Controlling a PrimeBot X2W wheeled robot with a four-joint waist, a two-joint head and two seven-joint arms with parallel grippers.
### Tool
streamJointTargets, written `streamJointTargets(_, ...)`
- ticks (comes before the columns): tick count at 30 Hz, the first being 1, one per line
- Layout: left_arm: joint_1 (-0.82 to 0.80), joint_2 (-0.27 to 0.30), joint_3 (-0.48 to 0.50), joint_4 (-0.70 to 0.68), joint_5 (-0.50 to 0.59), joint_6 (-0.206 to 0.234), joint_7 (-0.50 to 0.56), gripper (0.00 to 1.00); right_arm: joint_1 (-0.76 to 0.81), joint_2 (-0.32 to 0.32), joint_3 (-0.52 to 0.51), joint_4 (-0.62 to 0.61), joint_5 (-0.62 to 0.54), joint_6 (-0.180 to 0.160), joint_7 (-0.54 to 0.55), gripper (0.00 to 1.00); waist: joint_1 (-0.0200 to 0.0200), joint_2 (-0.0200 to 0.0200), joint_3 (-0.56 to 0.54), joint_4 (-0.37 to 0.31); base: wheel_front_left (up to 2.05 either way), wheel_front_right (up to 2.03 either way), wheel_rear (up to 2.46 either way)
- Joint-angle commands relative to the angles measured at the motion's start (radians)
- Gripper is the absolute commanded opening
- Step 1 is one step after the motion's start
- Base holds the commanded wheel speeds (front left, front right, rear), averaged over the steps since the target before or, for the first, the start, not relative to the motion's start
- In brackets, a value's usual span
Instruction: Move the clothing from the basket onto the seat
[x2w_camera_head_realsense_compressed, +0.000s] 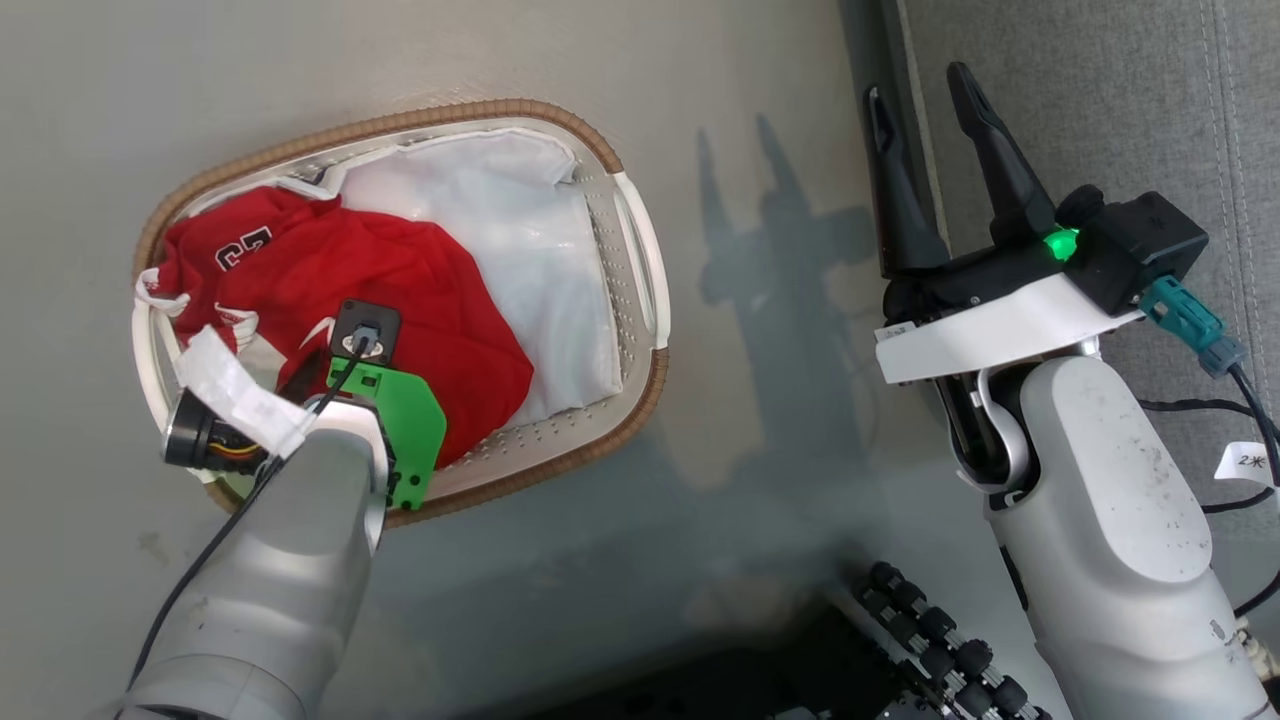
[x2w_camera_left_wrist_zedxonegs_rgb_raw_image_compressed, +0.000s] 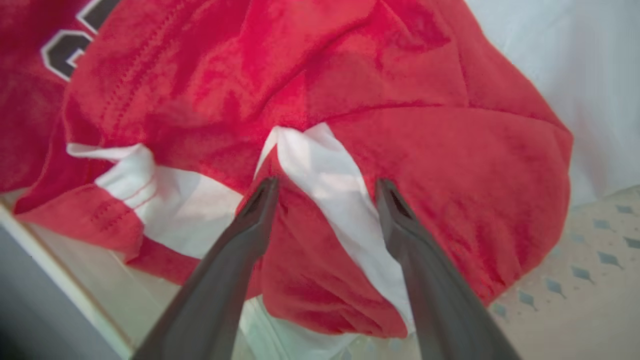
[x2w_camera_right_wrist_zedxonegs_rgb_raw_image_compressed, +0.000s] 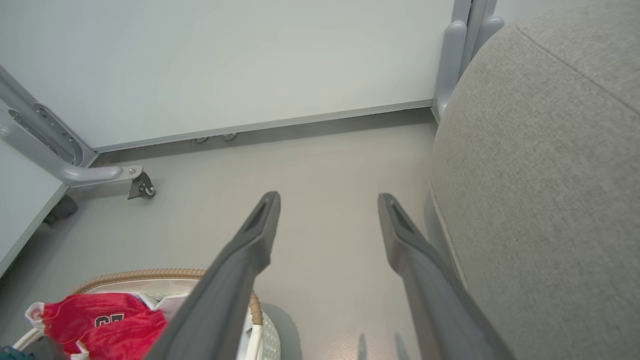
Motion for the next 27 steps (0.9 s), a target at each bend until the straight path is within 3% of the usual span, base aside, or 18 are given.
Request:
streamJointTargets(1, -0.020, 0.012, -0.018, 0.004, 0.018, 0.005, 0.024, 1.00, -0.013, -0.003, 0.002, -0.003, 0.010, -0.001, -0.002, 1.00, -0.0001, -0.0001, 0.011, -0.008, 0.00, 0.00, 0.00)
streamJointTargets(7, -0.029, 0.022, -0.009, 0.007, -0.009, -0.014, 0.068, 1.00, -0.016, -0.003, 0.011, -0.002, 0.029, -0.001, -0.002, 1.00, -0.0001, -0.0001, 0.028, -0.021, 0.00, 0.00, 0.00)
streamJointTargets(21, -0.061, 0.042, -0.045, 0.009, 0.005, 0.001, 0.095, 0.97, -0.034, -0.003, 0.021, -0.020, 0.053, -0.001, -0.002, 1.00, -0.0001, -0.0001, 0.079, -0.046, 0.00, 0.00, 0.00)
streamJointTargets(22, -0.063, 0.043, -0.051, 0.009, 0.009, -0.001, 0.094, 0.75, -0.034, -0.003, 0.020, -0.020, 0.053, -0.001, -0.002, 1.00, -0.0001, -0.0001, 0.080, -0.046, 0.00, 0.00, 0.00)
streamJointTargets(24, -0.066, 0.045, -0.061, 0.010, 0.011, -0.005, 0.100, 0.09, -0.034, -0.003, 0.021, -0.019, 0.052, -0.001, -0.002, 1.00, -0.0001, -0.0001, 0.081, -0.045, 0.00, 0.00, 0.00)
streamJointTargets(25, -0.067, 0.047, -0.064, 0.010, 0.013, -0.007, 0.097, 0.00, -0.035, -0.003, 0.022, -0.018, 0.053, -0.001, -0.002, 1.00, -0.0001, -0.0001, 0.082, -0.045, 0.00, 0.00, 0.00)
streamJointTargets(27, -0.067, 0.050, -0.069, 0.010, 0.014, -0.011, 0.101, 0.00, -0.038, -0.003, 0.023, -0.017, 0.055, -0.001, -0.002, 1.00, -0.0001, -0.0001, 0.081, -0.044, 0.00, 0.00, 0.00)
